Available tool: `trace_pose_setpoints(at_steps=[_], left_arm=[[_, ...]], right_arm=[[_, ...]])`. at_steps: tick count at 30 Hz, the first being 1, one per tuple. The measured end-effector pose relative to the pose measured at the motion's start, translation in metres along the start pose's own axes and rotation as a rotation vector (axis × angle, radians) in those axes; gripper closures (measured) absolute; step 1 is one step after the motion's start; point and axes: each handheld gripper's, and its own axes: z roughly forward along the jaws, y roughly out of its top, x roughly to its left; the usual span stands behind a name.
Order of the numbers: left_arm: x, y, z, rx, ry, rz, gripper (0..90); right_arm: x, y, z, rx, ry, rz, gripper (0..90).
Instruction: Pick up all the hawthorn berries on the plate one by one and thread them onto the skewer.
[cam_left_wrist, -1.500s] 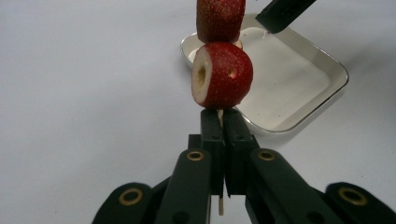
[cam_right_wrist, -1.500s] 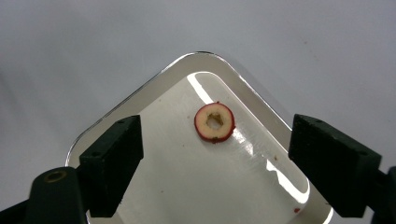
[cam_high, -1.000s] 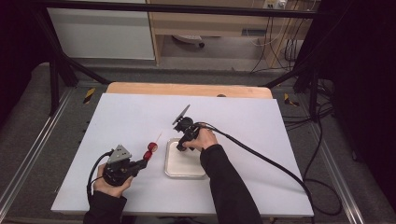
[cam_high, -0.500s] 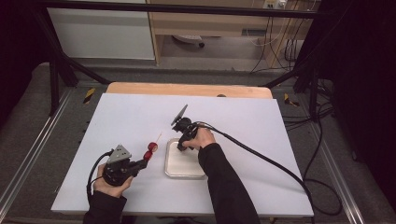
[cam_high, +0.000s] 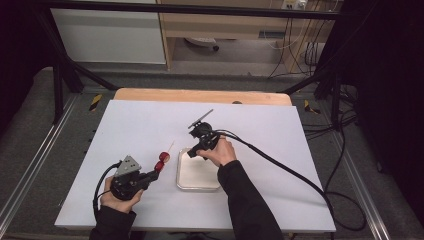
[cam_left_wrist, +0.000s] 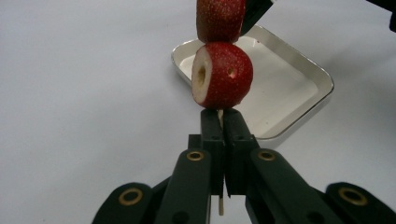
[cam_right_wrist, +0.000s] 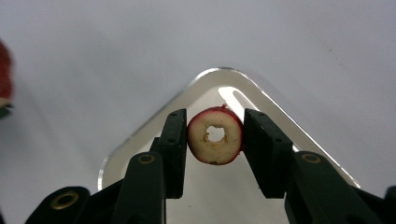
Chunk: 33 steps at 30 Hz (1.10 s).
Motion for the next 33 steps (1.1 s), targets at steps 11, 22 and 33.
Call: trace_pose_setpoints(at_steps=[11, 22, 33], left_arm=[[-0.013, 0.003, -0.001, -0.025, -0.008, 0.009, 88.3], [-0.025, 0.005, -0.002, -0.058, -0.026, -0.018, 88.3], [-0.032, 0.006, 0.000, -0.066, -0.046, -0.033, 88.3]], right_arm=[[0.004, -0.046, -0.038, -0.417, 0.106, 0.139, 61.4], [0.017, -0.075, -0.037, -0.846, 0.192, 0.312, 61.4], [0.029, -0.079, -0.026, -1.084, 0.251, 0.418, 61.5]])
